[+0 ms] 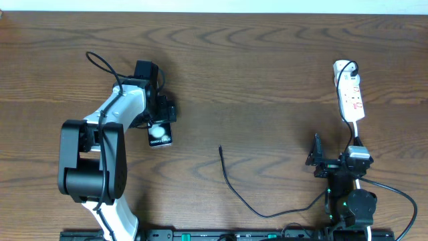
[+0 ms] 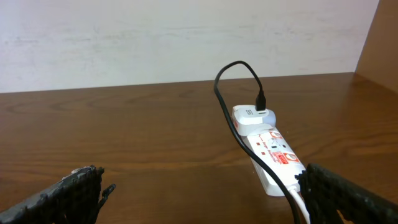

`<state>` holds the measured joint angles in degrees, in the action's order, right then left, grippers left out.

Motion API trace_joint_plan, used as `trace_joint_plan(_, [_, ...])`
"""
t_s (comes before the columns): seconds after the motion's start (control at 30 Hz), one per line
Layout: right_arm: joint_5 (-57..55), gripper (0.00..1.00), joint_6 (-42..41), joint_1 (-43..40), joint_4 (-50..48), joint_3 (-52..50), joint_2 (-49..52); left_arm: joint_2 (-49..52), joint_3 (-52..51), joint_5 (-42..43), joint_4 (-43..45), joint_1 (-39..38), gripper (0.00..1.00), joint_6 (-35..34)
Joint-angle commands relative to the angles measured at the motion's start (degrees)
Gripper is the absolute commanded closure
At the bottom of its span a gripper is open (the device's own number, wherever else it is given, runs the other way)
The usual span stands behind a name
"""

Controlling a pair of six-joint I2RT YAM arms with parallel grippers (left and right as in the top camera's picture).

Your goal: Plug charger to phone and switch on socket

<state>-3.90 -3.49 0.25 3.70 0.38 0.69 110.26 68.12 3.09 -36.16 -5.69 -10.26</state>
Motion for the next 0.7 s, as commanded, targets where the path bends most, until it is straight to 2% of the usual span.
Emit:
trace_joint_plan(0.0, [-0.5,0.01,-0.7,0.6,0.2,-0.1,-0.3,2.2,0.1,0.9,0.1,0.1,0.02,1.0])
trace_joint_plan(0.67, [-0.5,0.01,-0.7,0.6,0.2,-0.1,-0.3,2.2,0.1,1.0,0.1,0.1,0.04,1.0])
